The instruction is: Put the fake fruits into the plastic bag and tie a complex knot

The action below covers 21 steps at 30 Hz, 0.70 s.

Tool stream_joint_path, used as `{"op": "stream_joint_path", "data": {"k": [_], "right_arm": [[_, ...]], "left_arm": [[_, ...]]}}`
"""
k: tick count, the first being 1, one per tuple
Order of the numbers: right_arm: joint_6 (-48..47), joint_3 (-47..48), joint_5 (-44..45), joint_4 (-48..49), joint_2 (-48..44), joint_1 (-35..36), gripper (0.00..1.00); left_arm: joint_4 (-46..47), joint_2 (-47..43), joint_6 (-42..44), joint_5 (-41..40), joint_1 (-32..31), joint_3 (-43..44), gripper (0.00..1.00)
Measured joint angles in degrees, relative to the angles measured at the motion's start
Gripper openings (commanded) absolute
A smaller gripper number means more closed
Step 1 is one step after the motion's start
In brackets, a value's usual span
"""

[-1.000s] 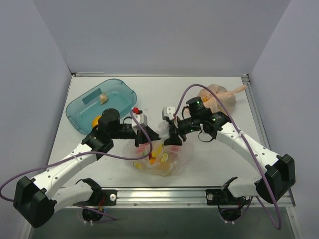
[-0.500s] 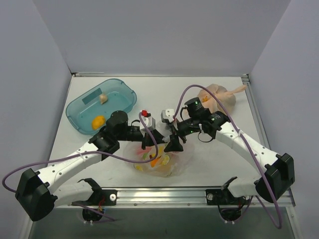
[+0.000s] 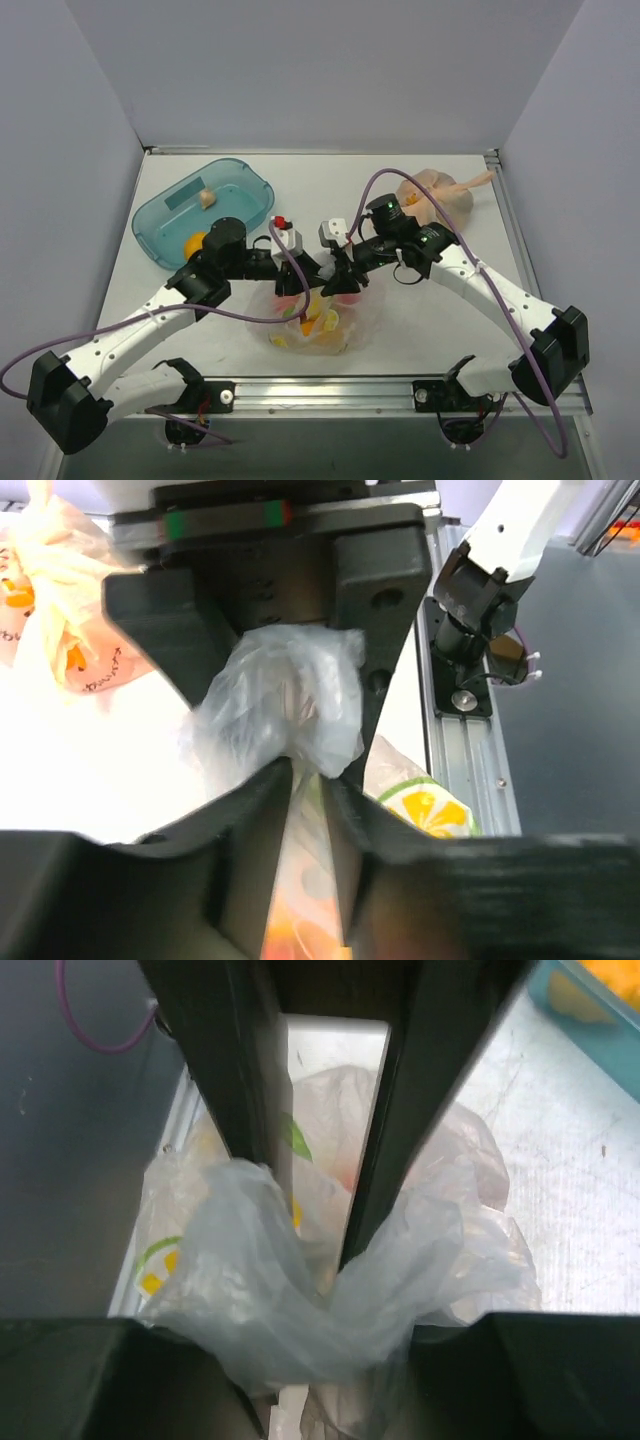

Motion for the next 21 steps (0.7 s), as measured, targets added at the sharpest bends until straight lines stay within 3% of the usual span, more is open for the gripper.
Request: {"op": "stream_joint_path", "data": {"k": [6,11,15,16,21], "right_arm": [[-1.2,0.0,1.2,-0.1,0.0,-1.5,0.04],[-2.5,0.0,1.1,-0.5,0.0,-1.4,0.02],[-6.2,0.1,0.4,-2.0,0.0,-1.3,0.01],[-7.8,0.2,0.3,-3.0,0.0,-1.3,0.0],[-18.8,2.1,0.1,-9.5,0.0,0.4,0.0]], "left_arm": [[-3.5,-7.8,-1.2,8.4,8.9,1.4,0.59],[-5.8,-10.6,-0.2,11.5,14.3,3.9,0.61],[-4.0,-6.0,-1.8,13.6,19.1,4.8,0.64],[-2.7,-4.0,-2.8,14.2,20.1,5.2,0.72],[2.6,7.3,-7.2,17.0,21.7,6.5,0.82]]}}
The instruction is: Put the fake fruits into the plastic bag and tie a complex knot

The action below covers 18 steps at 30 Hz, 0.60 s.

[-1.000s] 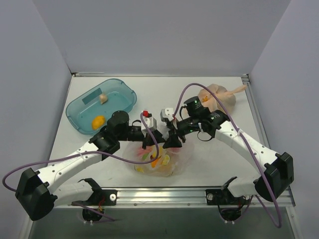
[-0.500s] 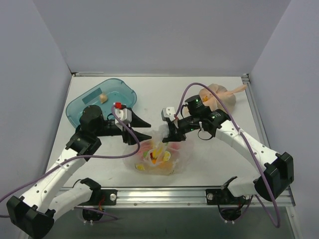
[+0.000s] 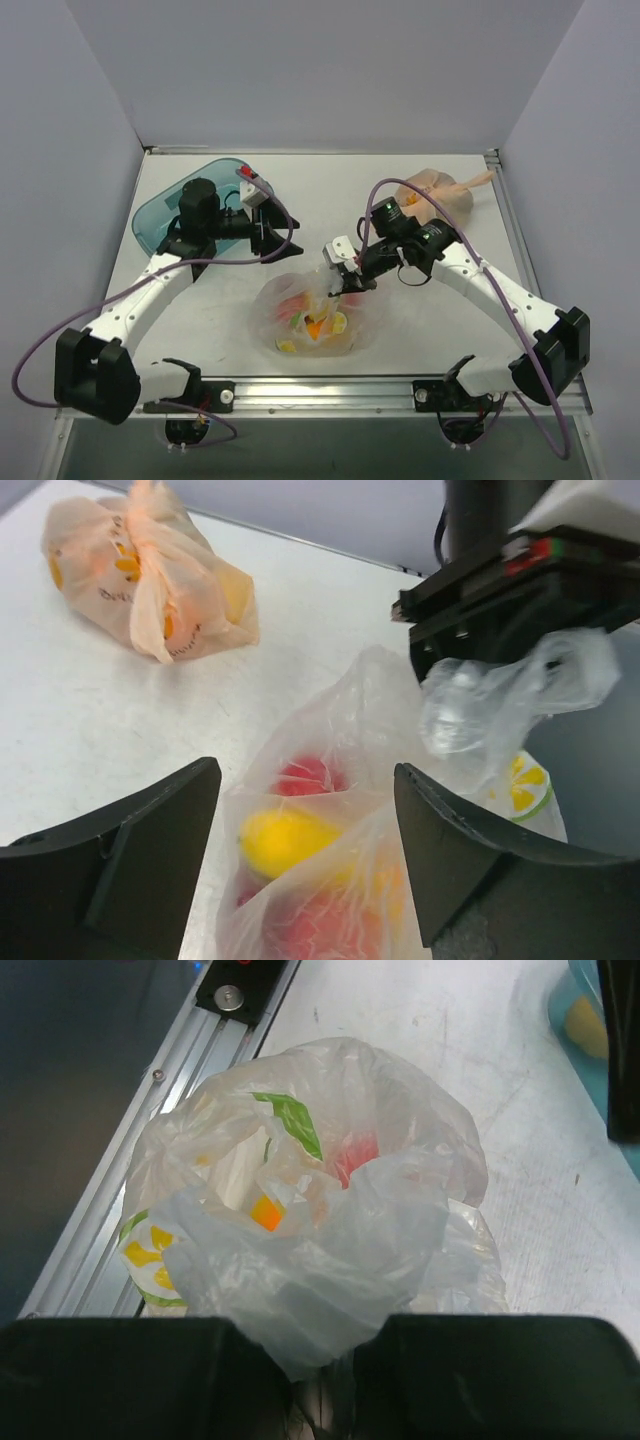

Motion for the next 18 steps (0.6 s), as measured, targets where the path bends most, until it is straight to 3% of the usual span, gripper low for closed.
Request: {"op": "stream_joint_path", "data": {"k": [2,8,18], "right_arm": [[-4.4,0.9,0.0,-2.4,0.0,0.9,0.0],[-14.5,1.7,0.8,-7.3,0.5,2.2,0.0],[-19.9,2.5,2.8,-9.3,1.3,2.4,0.0]], "left_arm": [[0.8,3.3,-1.1,1.2,-0.3,0.6,0.89],[3.4,8.7,-3.1,6.9,-2.5,2.6,0.9],[4.8,9.1,-5.4,13.8,-8.1,1.6,0.83]]}}
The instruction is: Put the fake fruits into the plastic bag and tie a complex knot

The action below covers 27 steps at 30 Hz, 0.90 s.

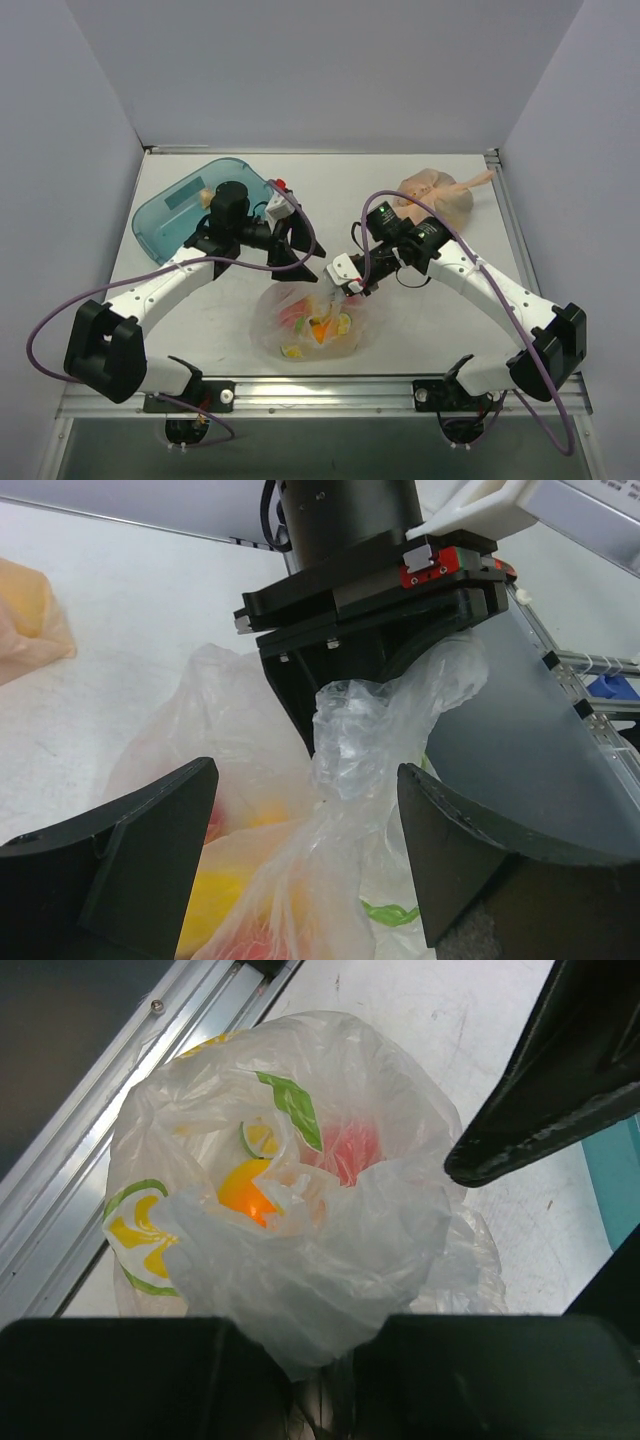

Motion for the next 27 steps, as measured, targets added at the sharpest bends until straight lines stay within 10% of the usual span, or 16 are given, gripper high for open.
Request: {"op": "stream_joint_path", "data": {"k": [3,15,27], "right_arm": [[-0.5,0.0,0.2,-0.2,0.0,0.0,0.0],[-1.6,0.1,0.9,-0.6,0.0,0.0,0.02],[0.4,-2.1,2.3,1.5,-2.1,-3.3,0.17]], "left_arm": [[0.1,0.0,-0.2,-0.1,-1.1,-0.5,0.82],[0.7,1.1,-1.4,-0.3,-2.9,-0.5,0.0],[0.6,-1.7,-3.2,1.4,4.5,-0.5,0.0]]}}
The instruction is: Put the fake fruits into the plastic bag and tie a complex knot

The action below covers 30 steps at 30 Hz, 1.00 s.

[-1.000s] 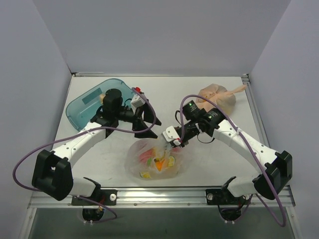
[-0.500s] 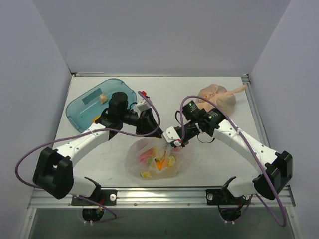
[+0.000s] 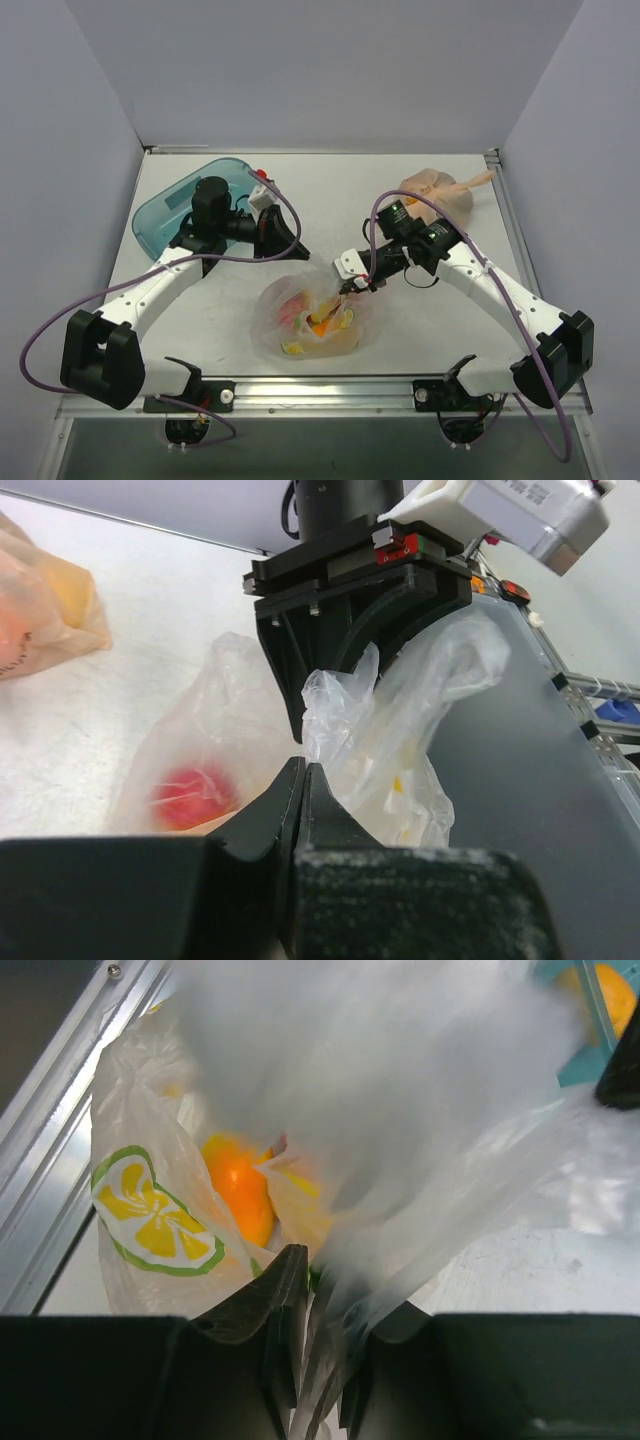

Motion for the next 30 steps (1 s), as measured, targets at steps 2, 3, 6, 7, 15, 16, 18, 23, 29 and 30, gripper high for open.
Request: {"op": "stream_joint_path", "data": {"k": [2,3,6,7,15,16,18,23,29,30], "right_arm": [[0.7,-0.9,-0.1,0.0,-0.5,-0.4,0.18],[1.0,-1.2,-0.1,0.1,-0.6,-0.5,0.18],[2.2,-2.1,-0.5,0.5,-0.7,-0.9,0.25],[2.6,-2.3,-0.6,0.5,-0.7,-1.0,0.39],[19.1,-0.5,-0.2,1.5,-0.7,-1.9,0.64],[21.9,0.7,-0.2,1.9,-0.7,-2.2,0.69],[27.1,3.4,-0.2,3.2,-0.7,-2.9,0.72],[39.3,7.3,-0.2,7.2,-2.6,-3.6,0.79],[50.8,9.4,0.5,11.8,-3.9,-1.6,0.79],[52.2,9.6,0.7,12.6,-3.9,-1.0,0.79]], "left_arm": [[0.0,-0.9,0.0,0.0,1.2,0.0,0.0],[0.0,-1.2,0.0,0.0,1.5,0.0,0.0],[-0.1,-1.9,0.0,0.0,1.7,0.0,0.0],[-0.1,-1.9,0.0,0.0,1.7,0.0,0.0],[-0.4,-2.3,0.8,-3.0,1.3,-0.2,0.0],[-0.5,-2.3,1.0,-3.3,1.0,-0.4,0.0],[-0.6,-2.3,1.4,-3.9,0.2,-0.7,0.0],[-1.3,-2.3,2.2,-4.9,-0.6,-0.9,0.0],[-3.7,-2.1,4.8,-5.9,-0.9,-0.9,0.0],[-4.3,-2.0,5.2,-6.2,-0.9,-0.9,0.0]]}}
